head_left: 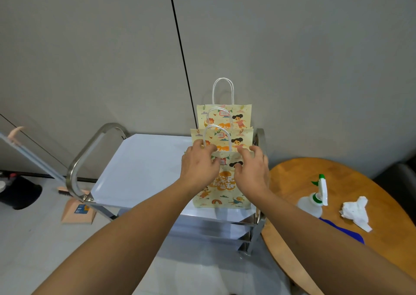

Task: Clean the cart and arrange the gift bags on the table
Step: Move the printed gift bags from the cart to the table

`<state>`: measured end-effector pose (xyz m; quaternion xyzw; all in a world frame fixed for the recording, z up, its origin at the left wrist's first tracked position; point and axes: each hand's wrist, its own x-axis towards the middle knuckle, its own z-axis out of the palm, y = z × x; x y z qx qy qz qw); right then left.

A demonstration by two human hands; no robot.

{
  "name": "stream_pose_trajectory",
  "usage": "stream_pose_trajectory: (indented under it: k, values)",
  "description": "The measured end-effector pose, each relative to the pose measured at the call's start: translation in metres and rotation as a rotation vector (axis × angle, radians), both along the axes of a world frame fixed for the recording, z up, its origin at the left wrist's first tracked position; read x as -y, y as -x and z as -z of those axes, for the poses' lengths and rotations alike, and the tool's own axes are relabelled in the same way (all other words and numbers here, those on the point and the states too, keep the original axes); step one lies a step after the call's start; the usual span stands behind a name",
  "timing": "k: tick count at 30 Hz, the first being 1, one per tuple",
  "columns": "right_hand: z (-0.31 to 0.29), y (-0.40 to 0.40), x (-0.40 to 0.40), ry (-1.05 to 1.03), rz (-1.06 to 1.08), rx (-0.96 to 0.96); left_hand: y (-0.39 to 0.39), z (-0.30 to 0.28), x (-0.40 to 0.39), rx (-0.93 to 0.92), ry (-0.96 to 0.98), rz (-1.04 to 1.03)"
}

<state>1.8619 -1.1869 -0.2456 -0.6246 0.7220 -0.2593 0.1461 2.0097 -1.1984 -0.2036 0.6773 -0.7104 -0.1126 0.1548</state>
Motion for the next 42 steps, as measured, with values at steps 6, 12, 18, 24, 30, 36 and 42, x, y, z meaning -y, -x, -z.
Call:
stream_pose_trajectory:
  k: [6,12,18,24,30,36,42]
  values:
    - [0.019,0.013,0.007,0.023,0.072,0.317,0.026,-0.022,0.013,-0.461,0.126,-0.256]
    - [0.021,0.013,0.003,0.001,0.028,0.441,0.030,-0.038,0.002,-0.508,0.153,-0.354]
    - [-0.007,-0.020,-0.009,-0.002,-0.091,0.435,-0.011,-0.072,-0.043,-0.520,0.169,-0.333]
    - [-0.038,-0.105,-0.059,-0.008,-0.325,0.433,-0.086,-0.102,-0.131,-0.438,0.269,-0.463]
    - [-0.050,-0.214,-0.178,-0.126,-0.706,0.391,-0.172,-0.114,-0.293,-0.381,0.353,-0.716]
    - [-0.044,-0.312,-0.347,-0.222,-1.064,0.321,-0.228,-0.101,-0.486,-0.330,0.403,-1.016]
    - [-0.016,-0.360,-0.534,-0.359,-1.373,0.270,-0.233,-0.074,-0.686,-0.352,0.421,-1.364]
